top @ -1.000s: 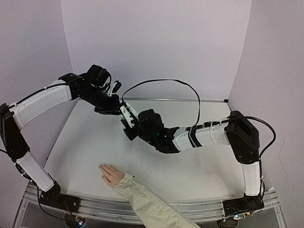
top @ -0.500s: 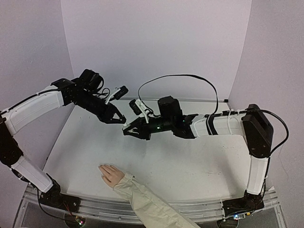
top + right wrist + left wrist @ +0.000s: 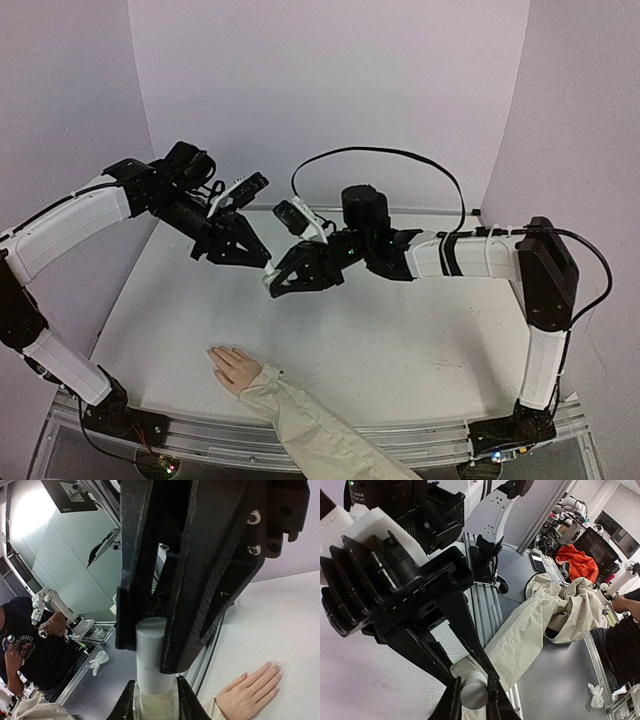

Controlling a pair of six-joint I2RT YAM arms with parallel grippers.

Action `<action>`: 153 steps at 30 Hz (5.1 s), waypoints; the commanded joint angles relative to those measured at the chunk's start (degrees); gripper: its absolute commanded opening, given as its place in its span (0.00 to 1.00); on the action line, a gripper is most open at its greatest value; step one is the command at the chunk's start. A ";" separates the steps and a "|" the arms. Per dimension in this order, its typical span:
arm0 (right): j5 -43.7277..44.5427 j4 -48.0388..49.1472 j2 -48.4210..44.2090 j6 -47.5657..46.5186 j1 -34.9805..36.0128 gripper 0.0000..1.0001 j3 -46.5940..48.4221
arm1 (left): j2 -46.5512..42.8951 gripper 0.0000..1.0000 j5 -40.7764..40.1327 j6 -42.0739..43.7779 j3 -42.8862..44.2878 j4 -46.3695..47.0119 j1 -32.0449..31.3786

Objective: Paint the nails

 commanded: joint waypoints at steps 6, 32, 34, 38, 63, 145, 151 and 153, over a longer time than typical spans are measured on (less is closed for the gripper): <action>11.26 15.64 -13.13 -3.56 -1.88 0.00 -4.11 | -2.92 0.44 -12.17 -11.34 -2.96 11.87 1.08; 95.16 -2.12 -3.42 -23.66 8.97 0.00 5.62 | -17.06 0.87 -57.88 -63.65 -18.86 45.51 -2.54; 93.53 -2.57 -3.23 -23.49 9.04 0.00 5.90 | -16.57 0.82 -57.41 -62.56 -19.25 47.00 -3.10; 90.36 -2.72 -3.18 -23.11 9.15 0.00 6.08 | -15.44 0.75 -56.79 -59.35 -18.98 48.99 -4.42; 86.70 -4.43 -2.37 -24.50 9.83 0.00 7.66 | -9.11 0.45 -56.76 -54.09 -15.11 51.78 -6.00; 96.18 -5.35 -3.15 -25.71 12.98 0.00 9.58 | -9.03 0.27 -39.88 -53.92 -13.46 52.40 -1.25; 86.61 -4.80 -5.75 -25.51 11.93 0.00 8.46 | -7.76 0.07 -30.28 -50.11 -13.23 52.40 -1.54; 76.48 -4.51 -7.77 -25.12 10.13 0.00 7.20 | -7.25 0.02 -23.82 -47.25 -13.20 52.40 -1.52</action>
